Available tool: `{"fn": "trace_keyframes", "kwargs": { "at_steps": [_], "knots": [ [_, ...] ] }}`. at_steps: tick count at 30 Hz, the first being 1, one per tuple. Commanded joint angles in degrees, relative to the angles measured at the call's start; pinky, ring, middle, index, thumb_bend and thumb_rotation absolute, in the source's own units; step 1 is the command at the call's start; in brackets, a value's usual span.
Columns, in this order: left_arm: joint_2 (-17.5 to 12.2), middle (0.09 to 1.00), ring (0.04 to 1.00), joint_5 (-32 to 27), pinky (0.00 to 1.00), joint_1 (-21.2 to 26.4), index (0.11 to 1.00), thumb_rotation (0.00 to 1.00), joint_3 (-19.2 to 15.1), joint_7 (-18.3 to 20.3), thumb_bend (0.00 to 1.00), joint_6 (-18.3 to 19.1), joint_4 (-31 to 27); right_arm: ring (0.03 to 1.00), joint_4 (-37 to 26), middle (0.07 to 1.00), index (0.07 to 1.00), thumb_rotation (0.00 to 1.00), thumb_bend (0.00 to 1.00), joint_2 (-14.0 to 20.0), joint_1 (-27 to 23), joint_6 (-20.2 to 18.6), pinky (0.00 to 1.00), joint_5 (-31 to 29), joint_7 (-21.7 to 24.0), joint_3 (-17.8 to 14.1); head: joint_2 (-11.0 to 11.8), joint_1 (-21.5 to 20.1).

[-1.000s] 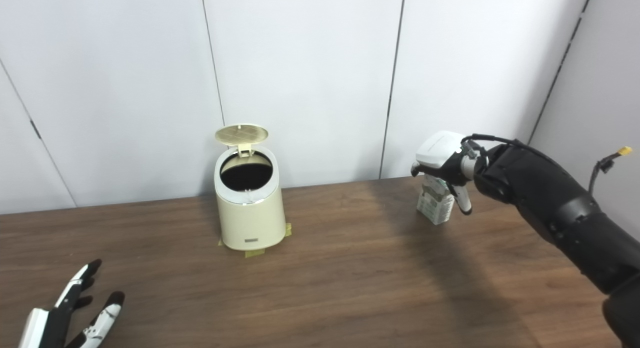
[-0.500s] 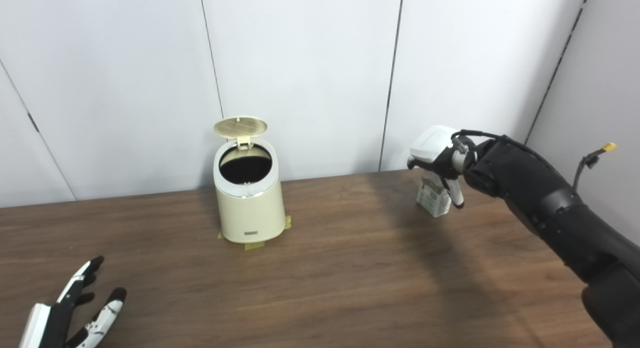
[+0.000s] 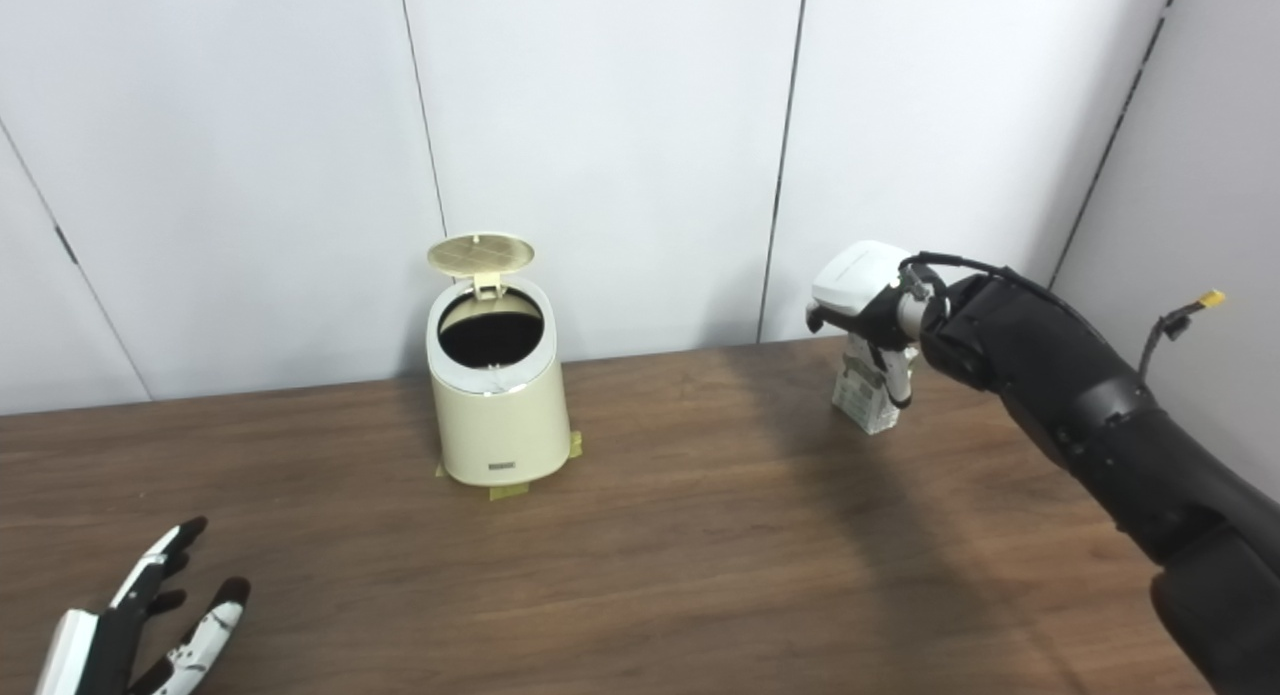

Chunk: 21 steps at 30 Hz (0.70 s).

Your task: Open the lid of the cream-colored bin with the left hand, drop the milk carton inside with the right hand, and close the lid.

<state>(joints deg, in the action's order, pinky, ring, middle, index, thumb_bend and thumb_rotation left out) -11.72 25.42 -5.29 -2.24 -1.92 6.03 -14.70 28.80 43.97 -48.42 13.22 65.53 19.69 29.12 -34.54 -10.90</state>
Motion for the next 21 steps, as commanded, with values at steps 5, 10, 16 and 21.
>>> {"fn": "trace_keyframes", "kwargs": {
  "at_steps": [5, 10, 16, 21],
  "knots": [
    [-0.3, 0.924, 0.891, 0.4, 0.80, 0.9, 0.903, 0.63, -0.3, -0.3, 0.45, 0.0, -3.8, 0.740, 1.8, 0.759, 0.733, 0.10, 0.95, 1.0, -2.6, -0.6, 0.66, 0.2, -4.9, -0.9, -0.1, -0.1],
    [-0.1, 0.924, 0.890, 1.0, 0.79, 0.8, 0.904, 0.62, -0.5, -0.4, 0.44, 1.0, -4.4, 0.575, 4.5, 0.549, 0.468, 0.01, 0.55, 1.3, -2.9, 0.3, 0.56, 4.0, -13.3, 1.8, -0.4, -0.1],
    [-0.4, 0.921, 0.908, 1.0, 0.83, 0.8, 0.907, 0.65, -0.5, -0.6, 0.46, 1.3, -4.5, 0.458, 5.5, 0.511, 0.468, 0.00, 0.52, 0.5, -2.4, -0.9, 0.38, 2.3, -14.4, 1.2, -0.5, -0.4],
    [-0.4, 0.926, 0.910, 1.0, 0.83, 0.9, 0.909, 0.62, -0.5, -0.7, 0.45, 1.1, -4.3, 0.436, 5.2, 0.486, 0.492, 0.00, 0.52, 0.4, -2.4, -1.0, 0.33, 1.7, -13.6, 0.9, -0.5, -0.4]
  ]
}}
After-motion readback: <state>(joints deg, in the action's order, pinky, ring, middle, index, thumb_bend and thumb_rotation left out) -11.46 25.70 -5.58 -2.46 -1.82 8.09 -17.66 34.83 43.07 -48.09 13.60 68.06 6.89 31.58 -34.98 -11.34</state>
